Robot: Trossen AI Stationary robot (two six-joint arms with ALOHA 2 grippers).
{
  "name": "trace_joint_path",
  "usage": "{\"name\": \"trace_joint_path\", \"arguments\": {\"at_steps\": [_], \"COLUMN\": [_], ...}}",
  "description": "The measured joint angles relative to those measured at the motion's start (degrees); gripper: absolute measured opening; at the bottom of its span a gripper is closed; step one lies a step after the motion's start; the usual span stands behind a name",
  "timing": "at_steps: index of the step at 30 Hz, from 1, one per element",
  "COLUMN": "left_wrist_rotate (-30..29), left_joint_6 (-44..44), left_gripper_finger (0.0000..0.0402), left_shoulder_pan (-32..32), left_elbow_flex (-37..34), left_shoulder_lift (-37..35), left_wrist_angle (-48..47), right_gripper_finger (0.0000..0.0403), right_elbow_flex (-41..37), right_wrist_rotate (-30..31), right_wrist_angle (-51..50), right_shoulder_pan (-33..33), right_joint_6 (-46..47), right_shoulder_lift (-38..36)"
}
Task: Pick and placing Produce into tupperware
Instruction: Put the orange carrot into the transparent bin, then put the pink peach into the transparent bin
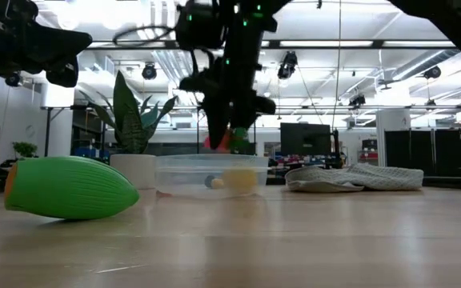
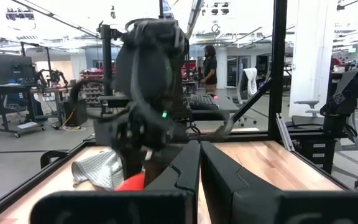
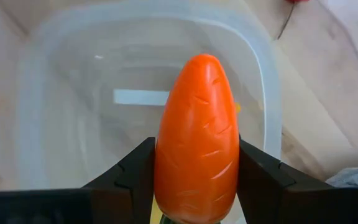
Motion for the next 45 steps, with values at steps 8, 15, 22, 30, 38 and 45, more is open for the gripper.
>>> {"name": "trace_joint_path", "arguments": {"at_steps": [8,15,22,30,38,45], "left_wrist_rotate": [0.01,0.01,0.0,0.0,0.01,0.0], "left_joint_6": [0.0,-0.01,-0.02,0.63,3.44,3.37], "left_gripper_finger": [0.0,0.0,0.0,0.0,0.0,0.0], "left_shoulder_pan": [0.0,0.0,0.0,0.04,0.04,0.04], "left_elbow_flex": [-0.02,-0.07,-0.09,-0.09,0.02,0.03], "left_shoulder_lift": [0.02,0.04,0.04,0.04,0.1,0.04], "left_wrist_angle": [0.14,-0.02,-0.09,0.06,1.38,1.86], "right_gripper_finger": [0.0164,0.0175,0.0219,0.0244,0.0233,0.0231], "right_elbow_flex": [-2.59,-2.98,-2.98,-2.37,3.83,3.69], "right_wrist_rotate": [-1.73,-2.32,-2.78,-2.63,-2.06,-2.22], "right_wrist_angle": [0.5,1.75,2.2,2.98,4.65,12.0], "right_shoulder_pan": [-2.49,-3.68,-3.88,-3.94,-7.44,-14.46], "right_joint_6": [-1.48,-4.29,-6.74,-14.3,-23.71,-29.02], "right_shoulder_lift": [1.7,1.7,1.7,1.27,0.84,0.76]}}
